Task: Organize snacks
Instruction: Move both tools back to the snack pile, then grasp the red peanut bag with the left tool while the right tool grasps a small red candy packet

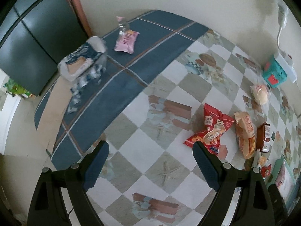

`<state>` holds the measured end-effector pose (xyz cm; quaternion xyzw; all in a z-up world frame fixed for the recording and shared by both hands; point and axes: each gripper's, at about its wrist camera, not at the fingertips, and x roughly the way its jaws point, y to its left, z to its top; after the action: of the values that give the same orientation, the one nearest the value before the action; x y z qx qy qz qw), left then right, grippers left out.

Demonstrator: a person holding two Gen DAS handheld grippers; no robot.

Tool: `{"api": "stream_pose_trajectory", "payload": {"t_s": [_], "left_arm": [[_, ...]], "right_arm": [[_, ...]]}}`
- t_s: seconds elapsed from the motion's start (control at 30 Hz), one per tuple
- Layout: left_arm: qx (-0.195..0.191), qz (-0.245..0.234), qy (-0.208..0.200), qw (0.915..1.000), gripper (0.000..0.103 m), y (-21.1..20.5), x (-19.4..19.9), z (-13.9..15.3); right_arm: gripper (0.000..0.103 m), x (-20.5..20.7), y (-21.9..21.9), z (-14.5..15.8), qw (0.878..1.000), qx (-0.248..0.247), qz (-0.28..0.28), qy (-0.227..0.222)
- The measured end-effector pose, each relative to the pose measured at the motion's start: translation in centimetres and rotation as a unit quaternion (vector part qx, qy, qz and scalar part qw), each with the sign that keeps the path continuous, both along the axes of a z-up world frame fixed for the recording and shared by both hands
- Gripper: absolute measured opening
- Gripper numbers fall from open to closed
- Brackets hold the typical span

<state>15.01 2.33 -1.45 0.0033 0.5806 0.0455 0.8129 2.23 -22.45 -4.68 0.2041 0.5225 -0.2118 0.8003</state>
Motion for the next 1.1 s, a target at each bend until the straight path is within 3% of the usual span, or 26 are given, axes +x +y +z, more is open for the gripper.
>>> {"api": "stream_pose_trajectory", "payload": {"t_s": [0.33, 0.53, 0.77, 0.87, 0.97, 1.03, 1.1], "left_arm": [[-0.030, -0.021, 0.024, 0.9991, 0.091, -3.3, 3.1, -2.5], [-0.037, -0.040, 0.043, 0.9976, 0.091, -5.2, 3.9, -4.9], [-0.032, -0.061, 0.052, 0.9963, 0.091, -7.0, 4.3, -6.9], [-0.026, -0.066, 0.052, 0.9961, 0.091, -7.5, 4.6, -7.6], [-0.024, -0.068, 0.053, 0.9960, 0.090, -7.8, 4.7, -8.0], [-0.023, -0.069, 0.053, 0.9960, 0.089, -8.1, 4.9, -8.2], [-0.025, -0.072, 0.054, 0.9956, 0.080, -8.3, 5.1, -8.3]], "right_arm": [[0.099, 2.1, -2.5, -0.9, 0.999, -0.022, 0.000, -0.023], [0.084, 3.3, -2.8, -3.2, 1.000, -0.015, 0.006, -0.005], [0.060, 3.3, -3.1, -4.8, 1.000, -0.003, 0.002, 0.008], [0.057, 3.2, -3.2, -5.2, 1.000, 0.004, 0.003, 0.009], [0.048, 3.3, -3.3, -5.6, 1.000, 0.008, 0.004, 0.012], [0.043, 3.2, -3.3, -5.7, 1.000, 0.011, 0.005, 0.011], [0.036, 3.2, -3.3, -5.6, 1.000, 0.012, 0.008, 0.008]]}}
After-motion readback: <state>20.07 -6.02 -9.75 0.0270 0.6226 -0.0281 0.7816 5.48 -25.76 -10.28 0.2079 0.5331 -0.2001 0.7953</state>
